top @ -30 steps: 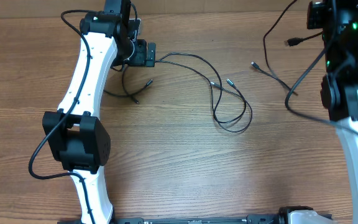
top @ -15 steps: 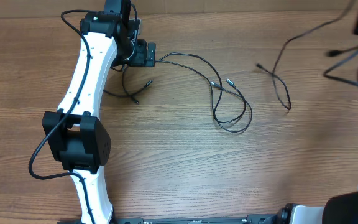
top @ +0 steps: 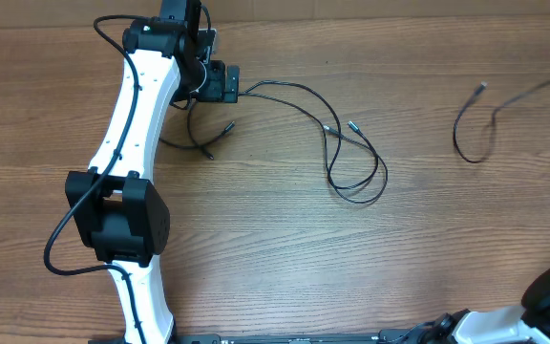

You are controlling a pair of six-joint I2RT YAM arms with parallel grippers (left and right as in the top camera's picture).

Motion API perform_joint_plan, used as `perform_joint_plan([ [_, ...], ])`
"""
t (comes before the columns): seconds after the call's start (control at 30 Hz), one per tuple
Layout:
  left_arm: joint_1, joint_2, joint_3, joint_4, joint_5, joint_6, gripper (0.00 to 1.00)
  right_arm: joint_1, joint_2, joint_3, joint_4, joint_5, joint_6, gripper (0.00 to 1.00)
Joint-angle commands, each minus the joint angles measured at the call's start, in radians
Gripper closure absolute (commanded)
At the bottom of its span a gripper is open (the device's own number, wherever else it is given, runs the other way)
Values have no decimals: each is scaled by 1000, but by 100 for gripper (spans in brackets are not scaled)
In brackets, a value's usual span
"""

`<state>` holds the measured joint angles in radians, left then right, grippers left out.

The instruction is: Untangle cables

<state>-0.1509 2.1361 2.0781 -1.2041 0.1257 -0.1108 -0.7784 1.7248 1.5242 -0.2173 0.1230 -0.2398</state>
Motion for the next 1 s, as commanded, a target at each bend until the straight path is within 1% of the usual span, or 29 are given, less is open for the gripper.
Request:
perform_joint_plan([
  [0.0, -6, -10, -2, 1, -5, -17, 0, -33, 46, 19, 15, 2, 4, 86],
  [0.07, -6, -10, -2, 1, -5, -17, 0, -50, 62, 19, 24, 2, 5, 86],
  [0.1, -6, -10, -2, 1, -5, -17, 0, -58, 66, 19, 25, 2, 5, 85],
  [0.13, -6, -10, -2, 1, -5, -17, 1, -63, 69, 19, 24, 2, 5, 81],
  [0.27, -6, -10, -2, 1, -5, -17, 1, -68, 69, 19, 24, 2, 5, 53],
  [0.3, -7, -10, -2, 1, -5, -17, 0, -68, 69, 19, 17, 2, 5, 44],
  [0.33, -7, -10, -2, 2, -5, -17, 1, -65, 69, 19, 8, -5, 5, 39],
  [0.37, -6, -10, -2, 1, -5, -17, 0, -62, 69, 19, -4, -21, 5, 32],
  [0.47, -6, -10, -2, 1, -5, -17, 0, -50, 65, 19, -51, -113, 5, 20],
  [0.53, -6, -10, -2, 1, -5, -17, 0, -39, 63, 19, -83, -208, 5, 15],
  [0.7, -6, -10, -2, 1, -5, -17, 0, 5, 61, 19, -169, -520, 9, 9],
  [0.77, -6, -10, -2, 1, -5, -17, 1, 36, 61, 19, -208, -607, 9, 0],
  [0.83, -6, -10, -2, 1, -5, -17, 1, 81, 61, 19, -252, -645, 8, 0],
  [0.97, -6, -10, -2, 1, -5, -17, 0, 207, 61, 19, -354, -646, 8, 0],
])
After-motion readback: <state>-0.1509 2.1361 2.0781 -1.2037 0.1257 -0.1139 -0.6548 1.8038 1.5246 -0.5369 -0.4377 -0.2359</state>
